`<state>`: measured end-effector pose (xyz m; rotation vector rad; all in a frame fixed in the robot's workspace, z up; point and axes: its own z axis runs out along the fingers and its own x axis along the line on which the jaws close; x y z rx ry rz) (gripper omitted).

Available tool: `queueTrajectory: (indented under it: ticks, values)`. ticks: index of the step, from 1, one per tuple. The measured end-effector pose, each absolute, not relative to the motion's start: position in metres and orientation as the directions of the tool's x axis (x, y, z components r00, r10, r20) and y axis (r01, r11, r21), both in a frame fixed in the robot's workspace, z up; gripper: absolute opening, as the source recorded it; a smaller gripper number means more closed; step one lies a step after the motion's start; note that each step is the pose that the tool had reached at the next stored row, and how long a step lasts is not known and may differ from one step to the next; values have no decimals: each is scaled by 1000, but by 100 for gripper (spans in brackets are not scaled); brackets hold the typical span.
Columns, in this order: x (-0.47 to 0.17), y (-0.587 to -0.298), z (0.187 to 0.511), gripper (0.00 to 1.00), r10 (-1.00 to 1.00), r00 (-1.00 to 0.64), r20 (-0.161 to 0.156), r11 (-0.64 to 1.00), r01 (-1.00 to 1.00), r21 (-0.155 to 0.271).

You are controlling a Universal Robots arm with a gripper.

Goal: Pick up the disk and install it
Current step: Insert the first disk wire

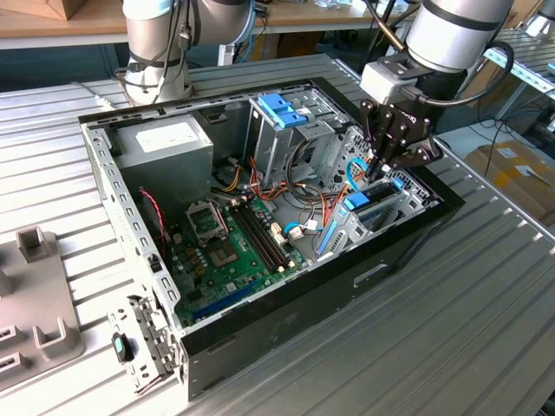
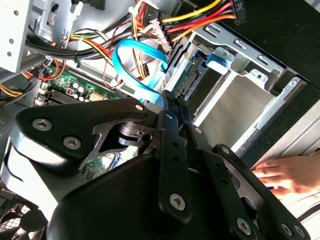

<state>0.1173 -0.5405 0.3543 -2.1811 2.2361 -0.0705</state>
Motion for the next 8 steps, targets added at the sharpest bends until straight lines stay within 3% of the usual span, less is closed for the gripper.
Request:
queueTrajectory:
  ticks: [8]
  values:
    - [117,-544,354,16,-999,-25,19,24,-999,-44]
